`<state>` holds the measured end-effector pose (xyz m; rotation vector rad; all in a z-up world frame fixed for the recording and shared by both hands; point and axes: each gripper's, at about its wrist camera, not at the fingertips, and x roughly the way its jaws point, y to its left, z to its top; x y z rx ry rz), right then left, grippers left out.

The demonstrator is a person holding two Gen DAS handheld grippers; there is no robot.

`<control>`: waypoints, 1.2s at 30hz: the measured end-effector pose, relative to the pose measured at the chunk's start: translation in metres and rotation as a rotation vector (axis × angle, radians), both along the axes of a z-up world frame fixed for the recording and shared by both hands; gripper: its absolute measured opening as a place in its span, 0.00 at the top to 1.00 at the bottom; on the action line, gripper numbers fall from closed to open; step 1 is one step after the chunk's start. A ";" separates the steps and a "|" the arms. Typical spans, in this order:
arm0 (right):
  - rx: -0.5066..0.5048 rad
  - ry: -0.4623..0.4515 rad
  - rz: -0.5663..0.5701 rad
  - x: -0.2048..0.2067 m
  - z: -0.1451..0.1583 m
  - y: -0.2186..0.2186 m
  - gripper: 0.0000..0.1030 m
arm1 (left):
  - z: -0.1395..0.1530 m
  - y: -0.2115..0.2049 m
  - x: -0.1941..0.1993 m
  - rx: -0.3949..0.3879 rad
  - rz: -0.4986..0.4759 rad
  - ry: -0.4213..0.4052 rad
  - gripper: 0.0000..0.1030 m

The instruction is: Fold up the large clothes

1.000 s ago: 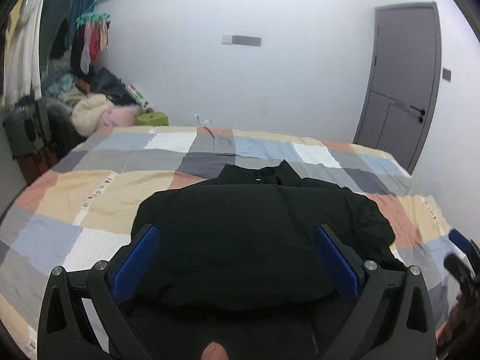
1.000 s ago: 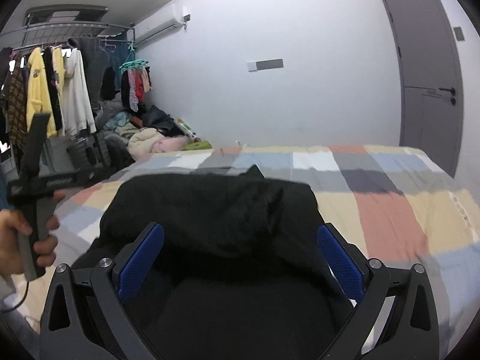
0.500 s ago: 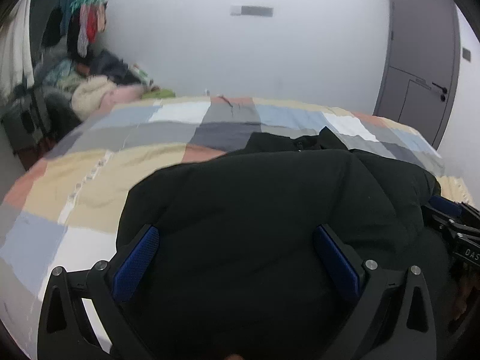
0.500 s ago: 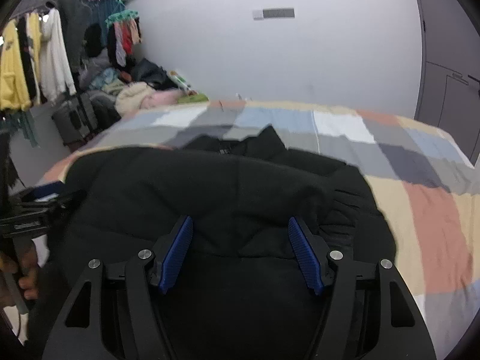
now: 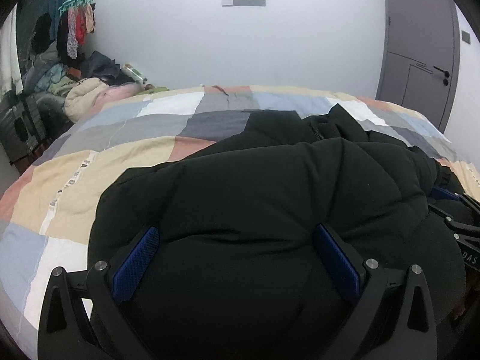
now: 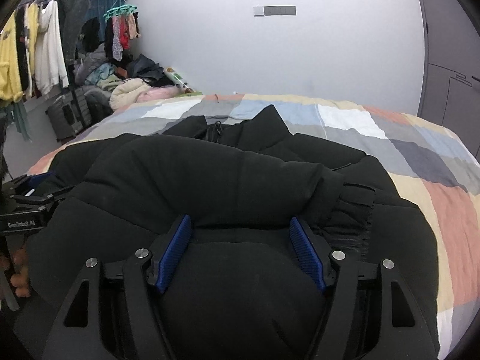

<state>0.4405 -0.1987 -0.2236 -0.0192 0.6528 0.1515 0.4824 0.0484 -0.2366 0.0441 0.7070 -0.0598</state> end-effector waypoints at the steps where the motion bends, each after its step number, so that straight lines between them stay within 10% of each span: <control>1: -0.003 0.004 -0.001 0.002 0.000 0.001 0.35 | -0.001 -0.001 0.001 0.001 0.004 0.002 0.00; 12: 0.081 0.052 -0.017 -0.013 0.034 -0.004 0.18 | 0.036 0.014 -0.022 -0.028 0.060 0.081 0.00; 27: 0.064 -0.200 -0.005 -0.134 0.223 0.008 0.08 | 0.229 0.017 -0.143 -0.096 0.068 -0.118 0.00; 36: 0.021 -0.327 0.002 -0.231 0.286 0.017 0.02 | 0.314 -0.004 -0.254 -0.109 0.021 -0.202 0.00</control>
